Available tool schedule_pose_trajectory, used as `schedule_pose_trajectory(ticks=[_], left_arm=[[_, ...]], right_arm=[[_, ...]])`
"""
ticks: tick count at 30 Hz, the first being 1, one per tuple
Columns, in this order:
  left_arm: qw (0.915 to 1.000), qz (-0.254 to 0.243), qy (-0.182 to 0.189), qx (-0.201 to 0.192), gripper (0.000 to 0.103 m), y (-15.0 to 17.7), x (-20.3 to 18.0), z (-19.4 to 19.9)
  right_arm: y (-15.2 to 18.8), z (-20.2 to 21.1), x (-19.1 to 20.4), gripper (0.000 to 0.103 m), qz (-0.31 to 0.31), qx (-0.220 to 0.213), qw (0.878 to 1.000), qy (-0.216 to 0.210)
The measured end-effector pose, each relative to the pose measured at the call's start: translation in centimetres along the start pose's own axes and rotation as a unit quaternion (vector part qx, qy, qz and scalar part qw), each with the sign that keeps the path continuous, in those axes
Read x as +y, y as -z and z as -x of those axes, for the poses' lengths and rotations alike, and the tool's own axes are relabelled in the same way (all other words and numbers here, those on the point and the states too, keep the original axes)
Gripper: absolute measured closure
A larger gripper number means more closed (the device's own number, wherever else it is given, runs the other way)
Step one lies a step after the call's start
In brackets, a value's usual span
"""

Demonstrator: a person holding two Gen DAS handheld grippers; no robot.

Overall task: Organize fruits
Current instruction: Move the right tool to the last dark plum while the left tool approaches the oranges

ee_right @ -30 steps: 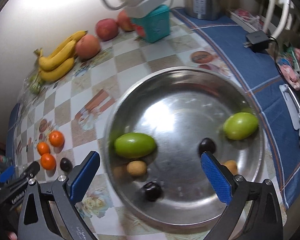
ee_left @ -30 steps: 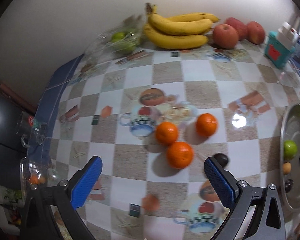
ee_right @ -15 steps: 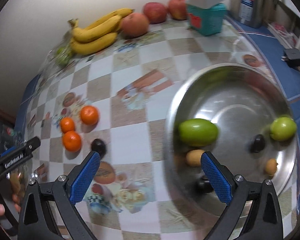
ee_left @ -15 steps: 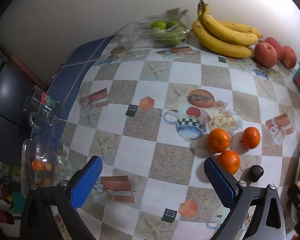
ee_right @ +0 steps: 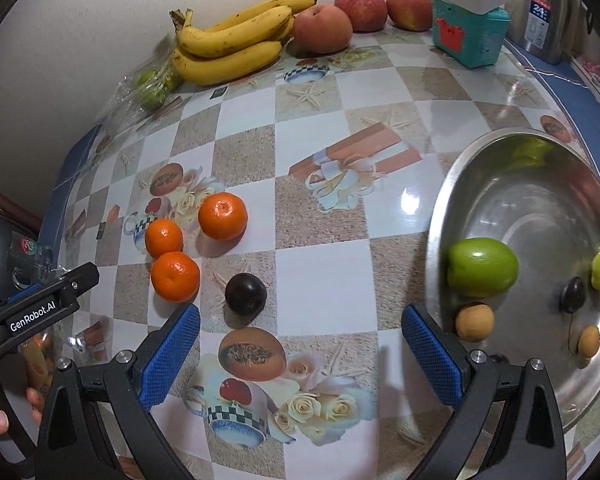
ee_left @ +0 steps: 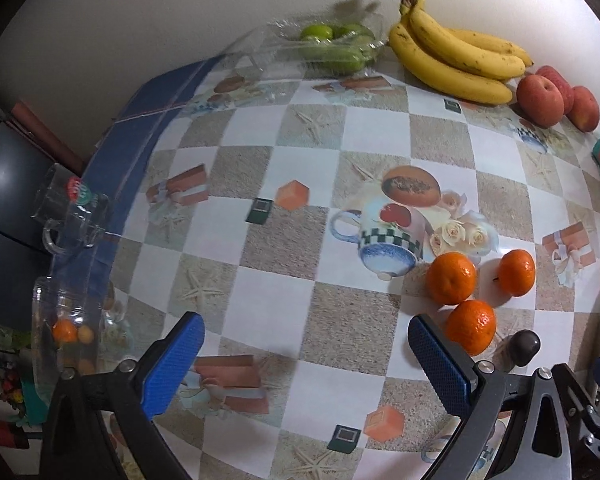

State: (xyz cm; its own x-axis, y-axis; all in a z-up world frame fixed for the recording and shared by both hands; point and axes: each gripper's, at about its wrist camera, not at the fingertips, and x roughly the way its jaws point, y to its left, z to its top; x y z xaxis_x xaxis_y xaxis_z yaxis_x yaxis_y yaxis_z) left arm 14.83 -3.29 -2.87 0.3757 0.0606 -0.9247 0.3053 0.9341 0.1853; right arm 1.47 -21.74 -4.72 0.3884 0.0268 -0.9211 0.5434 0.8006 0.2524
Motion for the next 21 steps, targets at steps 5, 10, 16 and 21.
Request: schedule_pose_trajectory(ticks=[5, 10, 16, 21], left_arm=[[0.9998, -0.007, 0.014, 0.013, 0.0, 0.0, -0.9, -1.0], [0.999, 0.0, 0.037, 0.023, 0.0, -0.1, -1.0, -1.6], [0.9964, 0.022, 0.072, 0.038, 0.0, -0.3, -0.6, -2.0], [0.9929, 0.027, 0.108, 0.041, 0.0, -0.5, -1.1, -1.8]], right_arm=[[-0.2, -1.0, 0.5, 0.002, 0.005, 0.005, 1.0, 0.007], [-0.3, -2.0, 1.2, 0.002, 0.029, 0.005, 0.999, 0.02], [-0.6, -2.8, 2.1, 0.002, 0.039, 0.003, 0.999, 0.008], [-0.7, -2.8, 3.0, 0.002, 0.058, -0.011, 0.998, 0.01]])
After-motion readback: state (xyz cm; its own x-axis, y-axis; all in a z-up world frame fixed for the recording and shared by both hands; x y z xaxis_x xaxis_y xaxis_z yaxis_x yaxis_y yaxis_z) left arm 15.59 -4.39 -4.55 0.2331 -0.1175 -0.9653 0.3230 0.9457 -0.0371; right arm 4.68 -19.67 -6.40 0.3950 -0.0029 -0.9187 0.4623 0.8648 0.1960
